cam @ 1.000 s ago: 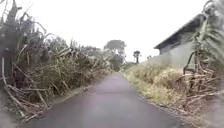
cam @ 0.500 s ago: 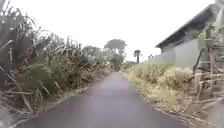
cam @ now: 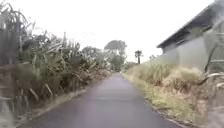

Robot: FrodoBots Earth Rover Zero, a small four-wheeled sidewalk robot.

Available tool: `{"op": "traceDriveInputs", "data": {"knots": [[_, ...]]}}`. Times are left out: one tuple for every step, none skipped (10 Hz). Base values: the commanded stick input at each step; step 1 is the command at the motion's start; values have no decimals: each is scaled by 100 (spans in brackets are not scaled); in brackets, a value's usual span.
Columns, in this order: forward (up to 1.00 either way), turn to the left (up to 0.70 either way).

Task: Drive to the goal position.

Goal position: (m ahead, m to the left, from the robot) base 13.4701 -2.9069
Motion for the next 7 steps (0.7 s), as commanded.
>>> {"op": "traceDriveInputs", "data": {"knots": [[70,0],[70,0],[70,0],[70,0],[70,0],[70,0],[70,0]]}}
